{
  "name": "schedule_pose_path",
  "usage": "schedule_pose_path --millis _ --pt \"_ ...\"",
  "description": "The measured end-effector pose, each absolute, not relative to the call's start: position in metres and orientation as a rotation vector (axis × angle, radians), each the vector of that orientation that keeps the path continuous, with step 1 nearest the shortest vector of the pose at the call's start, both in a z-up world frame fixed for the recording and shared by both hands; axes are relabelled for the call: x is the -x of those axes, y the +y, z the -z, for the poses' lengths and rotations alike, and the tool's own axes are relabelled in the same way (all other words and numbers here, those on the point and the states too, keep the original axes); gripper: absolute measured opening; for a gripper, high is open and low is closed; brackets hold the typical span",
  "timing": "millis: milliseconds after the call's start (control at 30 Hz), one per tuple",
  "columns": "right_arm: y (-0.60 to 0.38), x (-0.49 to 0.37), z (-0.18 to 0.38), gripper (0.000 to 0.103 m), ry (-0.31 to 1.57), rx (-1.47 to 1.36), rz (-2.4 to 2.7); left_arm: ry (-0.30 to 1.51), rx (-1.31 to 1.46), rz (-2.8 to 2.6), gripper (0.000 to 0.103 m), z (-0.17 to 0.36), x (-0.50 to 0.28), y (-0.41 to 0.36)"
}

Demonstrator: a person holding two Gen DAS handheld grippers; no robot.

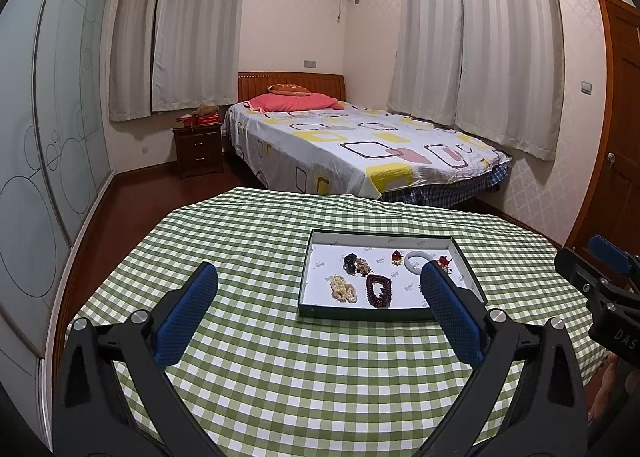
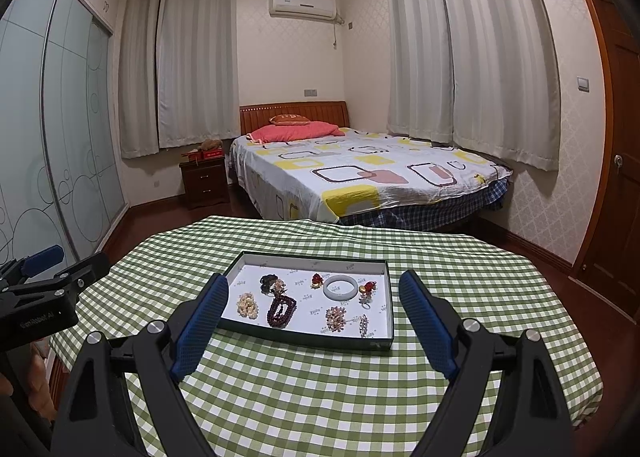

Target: Organize jewelry

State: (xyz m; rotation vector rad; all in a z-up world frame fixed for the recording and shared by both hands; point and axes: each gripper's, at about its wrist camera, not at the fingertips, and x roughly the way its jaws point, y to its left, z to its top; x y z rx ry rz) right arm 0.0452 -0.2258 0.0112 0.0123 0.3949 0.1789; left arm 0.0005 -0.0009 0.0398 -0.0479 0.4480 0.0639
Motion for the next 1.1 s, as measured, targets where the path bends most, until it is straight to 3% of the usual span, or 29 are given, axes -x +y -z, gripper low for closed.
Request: schedule_pose_path --millis 833,1100 --pt "-0.228 -0.060 0.002 0.084 0.453 -0.022 -0.182 0.467 0.081 -0.049 0.099 -0.021 -0.015 0.001" --pt "-0.236 -0.076 0.015 0.084 0.479 -0.038 -0.174 0.543 0.027 -0.091 0.099 0.012 -0.047 0.006"
